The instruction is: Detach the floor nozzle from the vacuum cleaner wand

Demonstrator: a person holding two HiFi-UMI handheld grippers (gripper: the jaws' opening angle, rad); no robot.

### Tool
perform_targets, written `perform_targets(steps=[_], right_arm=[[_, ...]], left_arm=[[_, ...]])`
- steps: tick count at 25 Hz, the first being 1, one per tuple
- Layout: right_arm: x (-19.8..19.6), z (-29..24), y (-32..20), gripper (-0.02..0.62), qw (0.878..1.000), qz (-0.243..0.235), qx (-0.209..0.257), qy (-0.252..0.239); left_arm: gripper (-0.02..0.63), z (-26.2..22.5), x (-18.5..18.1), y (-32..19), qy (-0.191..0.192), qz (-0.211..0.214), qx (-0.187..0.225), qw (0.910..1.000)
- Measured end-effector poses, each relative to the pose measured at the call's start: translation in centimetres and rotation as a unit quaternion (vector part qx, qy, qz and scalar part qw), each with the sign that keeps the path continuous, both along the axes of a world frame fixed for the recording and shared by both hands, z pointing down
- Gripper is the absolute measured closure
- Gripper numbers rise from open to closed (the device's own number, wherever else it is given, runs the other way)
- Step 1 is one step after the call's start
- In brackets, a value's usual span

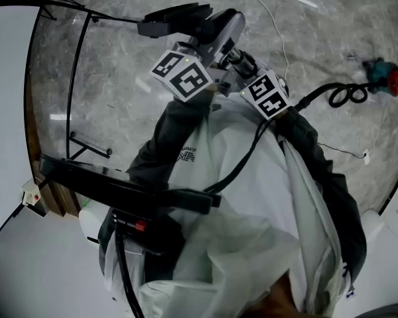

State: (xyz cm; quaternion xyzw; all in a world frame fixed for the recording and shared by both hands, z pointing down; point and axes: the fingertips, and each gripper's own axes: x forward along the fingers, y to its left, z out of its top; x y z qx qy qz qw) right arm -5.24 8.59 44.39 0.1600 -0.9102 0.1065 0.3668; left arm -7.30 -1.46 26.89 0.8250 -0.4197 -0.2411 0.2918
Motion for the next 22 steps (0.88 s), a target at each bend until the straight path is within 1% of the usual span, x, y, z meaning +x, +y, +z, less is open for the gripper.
perform_targets(steps=[1,2,3,4,5,6,7,8,9,10,12,14,15,16,17,18,19,20,22], right_arm=[[-0.2,0.0,0.2,0.557,1.0,-0.006,-0.004,-0.002],[-0.3,0.0,0.5,0.557,1.0,-0.02,-0.013,-0.008],[-0.4,-0.3,1.2,0.557,0.998,-0.047,-0.03,-0.022],[-0.4,-0.9,2.4,0.557,0.993,-0.089,-0.056,-0.043],[-0.1,-1.7,3.9,0.557,0.983,-0.144,-0.09,-0.069],[0.5,-2.7,5.5,0.557,0.967,-0.201,-0.125,-0.092],[1.2,-3.6,6.7,0.557,0.95,-0.248,-0.155,-0.108],[1.8,-4.2,7.2,0.557,0.938,-0.276,-0.173,-0.117],[2.0,-4.4,7.1,0.557,0.935,-0.28,-0.181,-0.119],[1.9,-4.2,6.6,0.557,0.941,-0.265,-0.178,-0.116],[0.9,-3.4,5.0,0.557,0.962,-0.204,-0.146,-0.104],[-0.2,-2.5,3.1,0.557,0.986,-0.116,-0.087,-0.077],[-0.5,-2.0,2.1,0.557,0.995,-0.066,-0.05,-0.055],[-0.5,-1.6,1.1,0.557,0.999,-0.018,-0.013,-0.028],[-0.3,-1.2,0.2,0.557,1.0,0.018,0.02,-0.001],[-0.1,-0.9,-0.4,0.557,0.998,0.039,0.042,0.019],[0.0,-0.7,-0.7,0.557,0.997,0.045,0.054,0.029],[0.0,-0.7,-0.8,0.557,0.997,0.04,0.058,0.031],[0.0,-1.0,-0.3,0.557,0.999,0.004,0.047,0.011]], left_arm=[[0.52,0.0,-0.1,0.1,-0.001,0.002,0.0,1.0],[0.52,-0.2,0.0,0.3,0.002,0.013,0.009,0.9999],[0.522,-0.8,0.4,0.9,0.01,0.036,0.032,0.9988],[0.525,-1.8,1.0,2.0,0.027,0.074,0.072,0.9943],[0.526,-3.1,1.9,3.6,0.049,0.123,0.125,0.9833],[0.526,-4.6,2.9,5.5,0.071,0.17,0.18,0.9662],[0.528,-5.7,3.7,6.9,0.085,0.205,0.222,0.9496],[0.528,-6.4,4.2,7.5,0.092,0.221,0.243,0.9401],[0.528,-6.6,4.4,7.3,0.095,0.221,0.247,0.9389],[0.528,-6.4,4.3,6.6,0.096,0.209,0.237,0.9439],[0.521,-5.4,3.3,4.8,0.09,0.166,0.198,0.9618],[0.514,-4.2,1.7,3.0,0.058,0.107,0.145,0.9819],[0.512,-3.4,1.1,2.2,0.038,0.076,0.113,0.99],[0.512,-2.6,0.5,1.6,0.022,0.046,0.079,0.9956],[0.518,-1.8,0.0,1.1,0.009,0.02,0.048,0.9986],[0.522,-1.2,-0.4,0.8,0.001,0.003,0.028,0.9996],[0.525,-0.9,-0.6,0.6,-0.004,-0.005,0.019,0.9998],[0.525,-1.0,-0.5,0.7,-0.006,-0.002,0.025,0.9997],[0.529,-2.1,0.4,1.4,-0.005,0.03,0.066,0.9973]])
